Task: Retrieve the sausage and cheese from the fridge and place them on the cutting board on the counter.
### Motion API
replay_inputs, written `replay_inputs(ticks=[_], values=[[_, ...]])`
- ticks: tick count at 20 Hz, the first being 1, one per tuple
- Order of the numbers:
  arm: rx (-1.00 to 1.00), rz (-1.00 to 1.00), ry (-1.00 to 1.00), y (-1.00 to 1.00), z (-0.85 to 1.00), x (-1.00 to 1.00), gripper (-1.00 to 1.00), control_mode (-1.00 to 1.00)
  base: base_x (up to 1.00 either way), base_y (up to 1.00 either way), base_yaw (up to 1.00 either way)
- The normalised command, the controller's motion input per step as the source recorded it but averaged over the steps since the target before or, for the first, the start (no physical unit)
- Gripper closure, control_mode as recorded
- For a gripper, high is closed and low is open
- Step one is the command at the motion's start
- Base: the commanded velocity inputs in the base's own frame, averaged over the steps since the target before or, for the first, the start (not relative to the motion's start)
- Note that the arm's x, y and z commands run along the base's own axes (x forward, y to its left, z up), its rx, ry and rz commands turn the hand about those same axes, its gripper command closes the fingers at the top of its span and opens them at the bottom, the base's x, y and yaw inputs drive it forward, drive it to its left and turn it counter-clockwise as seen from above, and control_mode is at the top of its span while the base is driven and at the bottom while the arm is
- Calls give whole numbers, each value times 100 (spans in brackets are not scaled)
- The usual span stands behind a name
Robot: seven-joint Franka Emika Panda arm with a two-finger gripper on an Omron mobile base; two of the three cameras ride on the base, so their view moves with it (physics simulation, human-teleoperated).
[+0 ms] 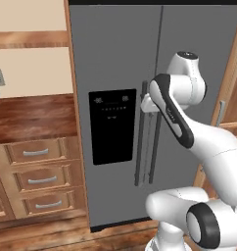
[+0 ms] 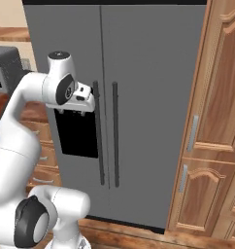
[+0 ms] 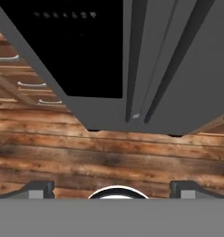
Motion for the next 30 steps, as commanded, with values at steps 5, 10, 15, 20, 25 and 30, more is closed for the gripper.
replay_inputs(ticks=[5, 10, 15, 20, 25, 30], values=[[0, 0, 0, 0, 0, 0, -100, 100, 0, 0, 0], [0, 0, 0, 0, 0, 0, -100, 100, 0, -5, -2], [2, -26, -13, -47, -20, -1, -100, -100, 0, -20, -11], [7, -29, -18, -34, -43, 8, -100, -100, 0, 0, 0], [12, 0, -21, 0, -37, 22, -100, -100, 0, 0, 0], [11, 0, -17, -13, -25, 38, -100, -100, 0, 0, 0]])
